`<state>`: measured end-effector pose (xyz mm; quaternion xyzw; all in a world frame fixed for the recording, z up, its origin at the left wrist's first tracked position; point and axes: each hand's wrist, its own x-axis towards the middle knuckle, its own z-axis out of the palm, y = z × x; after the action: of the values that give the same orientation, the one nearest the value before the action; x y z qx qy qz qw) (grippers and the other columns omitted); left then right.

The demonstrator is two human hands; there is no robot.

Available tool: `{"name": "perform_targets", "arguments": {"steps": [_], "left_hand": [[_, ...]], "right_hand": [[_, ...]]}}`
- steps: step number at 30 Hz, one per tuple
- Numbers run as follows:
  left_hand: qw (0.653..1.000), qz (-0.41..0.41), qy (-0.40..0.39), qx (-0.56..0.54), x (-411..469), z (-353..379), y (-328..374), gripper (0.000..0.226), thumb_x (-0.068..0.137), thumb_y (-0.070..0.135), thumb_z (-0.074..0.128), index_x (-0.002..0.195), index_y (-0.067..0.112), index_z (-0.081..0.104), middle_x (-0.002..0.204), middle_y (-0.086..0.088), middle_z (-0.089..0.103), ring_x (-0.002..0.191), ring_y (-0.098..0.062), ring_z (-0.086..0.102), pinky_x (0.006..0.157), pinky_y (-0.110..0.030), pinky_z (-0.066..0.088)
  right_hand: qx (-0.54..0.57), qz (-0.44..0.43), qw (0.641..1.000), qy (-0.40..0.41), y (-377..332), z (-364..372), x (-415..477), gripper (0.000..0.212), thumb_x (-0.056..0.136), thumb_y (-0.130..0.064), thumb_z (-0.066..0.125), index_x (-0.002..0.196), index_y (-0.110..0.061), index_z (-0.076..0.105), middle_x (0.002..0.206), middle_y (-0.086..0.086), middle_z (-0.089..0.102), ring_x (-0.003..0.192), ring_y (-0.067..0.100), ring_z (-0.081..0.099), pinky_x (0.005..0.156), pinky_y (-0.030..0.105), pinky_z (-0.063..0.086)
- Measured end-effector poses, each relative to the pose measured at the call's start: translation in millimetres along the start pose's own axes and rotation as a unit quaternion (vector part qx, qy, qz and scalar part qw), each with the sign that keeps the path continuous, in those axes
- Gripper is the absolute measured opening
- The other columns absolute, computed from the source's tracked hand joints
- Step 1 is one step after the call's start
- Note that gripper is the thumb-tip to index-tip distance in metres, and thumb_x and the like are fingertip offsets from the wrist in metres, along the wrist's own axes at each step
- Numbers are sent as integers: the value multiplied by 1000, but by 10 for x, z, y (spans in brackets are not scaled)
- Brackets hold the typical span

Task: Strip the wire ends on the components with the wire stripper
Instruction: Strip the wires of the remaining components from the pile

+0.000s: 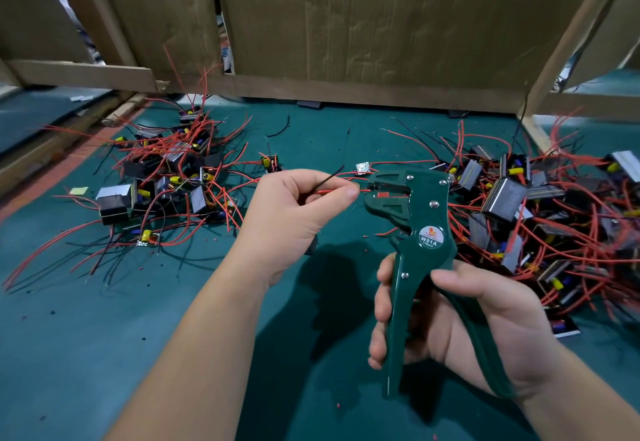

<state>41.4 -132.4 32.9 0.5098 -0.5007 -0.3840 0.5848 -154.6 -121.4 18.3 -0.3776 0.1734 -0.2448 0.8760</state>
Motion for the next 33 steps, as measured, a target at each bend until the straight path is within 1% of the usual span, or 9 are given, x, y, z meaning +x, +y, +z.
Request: {"name": "perform_targets", "arguments": {"steps": [6, 16, 18, 20, 22, 24, 27, 30, 33], "left_hand": [[1000, 7, -9, 8, 6, 6, -27, 16, 82, 9, 71, 68, 18, 71, 43, 16, 35, 44, -1, 28, 42, -17, 27], [999, -7, -37, 26, 2, -18, -60, 13, 83, 20, 70, 72, 25, 74, 46, 12, 31, 39, -10, 30, 37, -16, 31], [999, 2, -33, 42, 13, -10, -69, 12, 87, 25, 67, 77, 23, 74, 49, 7, 35, 42, -10, 33, 39, -16, 32], [998, 0, -35, 44, 21, 6, -100, 20, 90, 34, 57, 89, 22, 72, 53, 10, 40, 50, -8, 38, 48, -16, 36], [998, -19, -53, 32, 16, 42, -128, 20, 96, 33, 49, 105, 24, 65, 59, 15, 43, 56, -8, 42, 57, -18, 39], [997, -46, -60, 28, 9, 84, -119, 21, 98, 35, 47, 109, 24, 60, 64, 13, 43, 57, -8, 43, 58, -18, 40], [984, -130, -35, -117, 38, 85, -48, 34, 92, 46, 46, 110, 19, 56, 62, 6, 36, 51, -10, 37, 49, -17, 38], [927, -208, -60, -305, 58, 50, 23, 52, 88, 61, 38, 113, 17, 52, 63, 1, 39, 52, -14, 41, 55, -25, 38], [871, -254, -74, -413, 25, 94, 46, 62, 85, 67, 41, 115, 14, 52, 67, -3, 43, 55, -18, 46, 62, -31, 46]], "right_hand": [[-28, -2, 999, 15, 32, -1, -3, 43, 71, -27, 77, 102, -1, 63, 84, 25, 61, 73, 43, 63, 72, 55, 50], [-53, 12, 994, 96, 29, 35, -4, 51, 67, -52, 78, 87, -7, 63, 72, 21, 56, 57, 37, 60, 60, 50, 52], [-52, 3, 989, 140, 47, 66, 20, 54, 70, -58, 71, 80, -6, 61, 64, 18, 51, 45, 31, 55, 52, 44, 51], [-50, -21, 980, 191, 73, 82, 53, 50, 74, -55, 69, 72, -6, 56, 56, 15, 45, 34, 25, 45, 46, 38, 48], [-43, -38, 975, 214, 89, 91, 89, 46, 72, -52, 66, 71, -8, 55, 56, 13, 45, 34, 25, 44, 45, 37, 48], [-8, -62, 976, 209, 89, 83, 109, 42, 67, -49, 64, 76, -8, 59, 62, 16, 52, 44, 29, 53, 50, 42, 52], [31, -123, 977, 169, 46, 40, 92, 43, 61, -37, 73, 88, -6, 64, 85, 22, 62, 66, 38, 63, 67, 53, 55], [19, -127, 987, 93, 11, 17, 45, 56, 54, -35, 85, 99, -5, 69, 112, 26, 61, 73, 42, 64, 71, 57, 53], [-33, -89, 994, 51, 53, 41, 33, 61, 58, -32, 85, 108, -2, 65, 92, 30, 60, 72, 43, 63, 69, 54, 51]]}}
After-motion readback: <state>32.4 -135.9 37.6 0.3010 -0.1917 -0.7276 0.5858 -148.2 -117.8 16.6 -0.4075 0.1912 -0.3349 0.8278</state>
